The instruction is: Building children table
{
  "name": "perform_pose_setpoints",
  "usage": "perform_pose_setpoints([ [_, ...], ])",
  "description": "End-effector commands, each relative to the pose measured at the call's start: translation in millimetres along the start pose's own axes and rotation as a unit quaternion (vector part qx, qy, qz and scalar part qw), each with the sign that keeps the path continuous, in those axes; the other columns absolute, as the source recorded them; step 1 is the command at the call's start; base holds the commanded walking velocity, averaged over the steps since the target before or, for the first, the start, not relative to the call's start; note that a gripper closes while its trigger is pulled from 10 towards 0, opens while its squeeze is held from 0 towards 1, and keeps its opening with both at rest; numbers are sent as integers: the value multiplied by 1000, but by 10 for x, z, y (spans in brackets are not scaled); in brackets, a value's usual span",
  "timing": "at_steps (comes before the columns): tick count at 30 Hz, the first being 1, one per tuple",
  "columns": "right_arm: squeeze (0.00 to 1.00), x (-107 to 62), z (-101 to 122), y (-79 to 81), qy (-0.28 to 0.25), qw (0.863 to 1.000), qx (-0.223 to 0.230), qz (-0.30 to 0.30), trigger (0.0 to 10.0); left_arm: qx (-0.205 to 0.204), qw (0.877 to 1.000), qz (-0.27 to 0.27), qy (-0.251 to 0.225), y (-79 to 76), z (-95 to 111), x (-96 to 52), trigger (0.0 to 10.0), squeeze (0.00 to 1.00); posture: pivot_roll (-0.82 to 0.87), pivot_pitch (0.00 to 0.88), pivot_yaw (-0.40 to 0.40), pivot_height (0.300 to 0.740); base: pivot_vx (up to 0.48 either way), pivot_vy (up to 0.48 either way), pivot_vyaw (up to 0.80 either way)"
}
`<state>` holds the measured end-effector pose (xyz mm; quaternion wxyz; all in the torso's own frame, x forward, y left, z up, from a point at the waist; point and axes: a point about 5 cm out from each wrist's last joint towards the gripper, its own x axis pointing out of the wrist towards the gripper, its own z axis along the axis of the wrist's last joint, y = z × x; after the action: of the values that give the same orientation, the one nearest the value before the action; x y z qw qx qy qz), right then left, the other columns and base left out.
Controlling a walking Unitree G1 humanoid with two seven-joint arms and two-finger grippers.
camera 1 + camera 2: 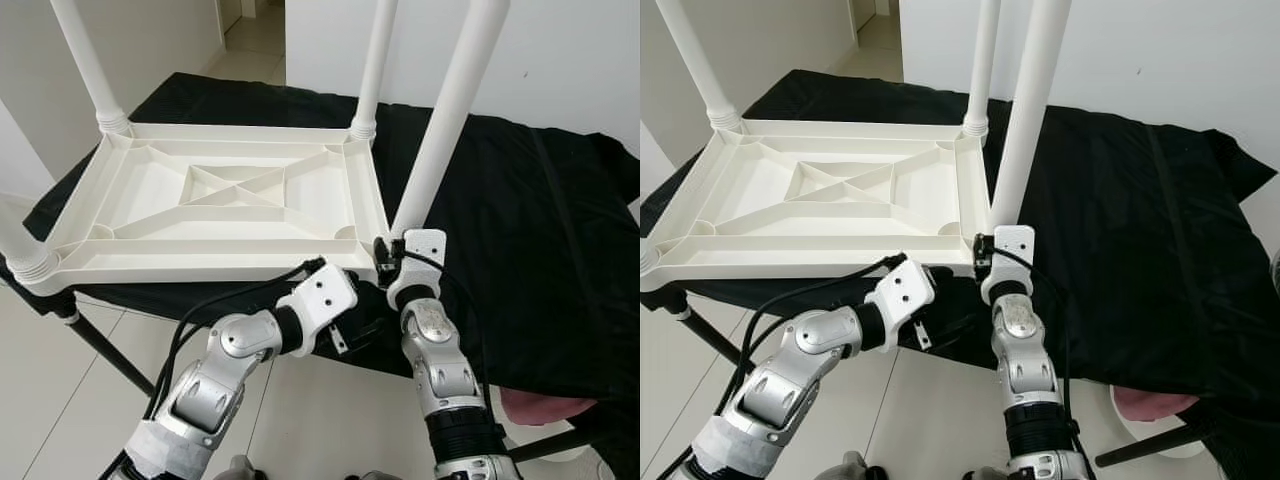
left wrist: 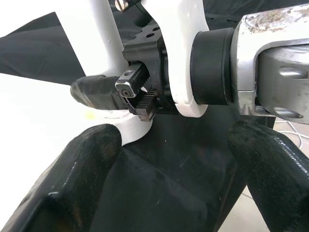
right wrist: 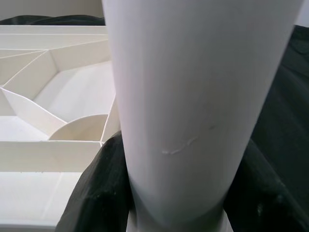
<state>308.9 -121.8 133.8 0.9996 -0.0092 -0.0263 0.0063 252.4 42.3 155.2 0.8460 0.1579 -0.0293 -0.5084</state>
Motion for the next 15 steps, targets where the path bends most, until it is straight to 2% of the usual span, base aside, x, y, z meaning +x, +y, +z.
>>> perform_pose_setpoints([
  [1,1000,-16,2,-85,2,1000,-2,-21,10000,-1,1000,22,4,-15,-17,8,10000,0,-60,36,-20,740,0,0,0],
  [8,1000,-9,79,-46,-12,1000,13,24,10000,0,1000,24,5,-16,-22,4,10000,0,-57,34,-25,740,0,0,0],
  [9,1000,8,95,-53,-18,997,21,73,10000,1,1000,25,5,-15,-22,2,10000,0,-57,33,-25,740,0,0,0],
  [10,1000,8,95,-53,-18,997,21,73,10000,1,1000,25,5,-15,-22,2,10000,0,-57,33,-25,740,0,0,0],
  [11,247,24,93,-77,-15,995,26,99,10000,1,1000,26,5,-12,-22,1,10000,0,-56,31,-25,740,0,0,0],
  [13,247,24,93,-77,-15,995,26,99,10000,1,1000,26,5,-12,-22,1,10000,0,-56,31,-25,740,0,0,0],
  [14,0,42,93,-106,-13,991,23,130,10000,2,1000,26,5,-9,-21,0,10000,0,-55,31,-25,740,0,0,0],
  [15,0,42,93,-106,-13,991,23,130,10000,2,1000,26,5,-9,-21,0,10000,0,-55,31,-25,740,0,0,0],
])
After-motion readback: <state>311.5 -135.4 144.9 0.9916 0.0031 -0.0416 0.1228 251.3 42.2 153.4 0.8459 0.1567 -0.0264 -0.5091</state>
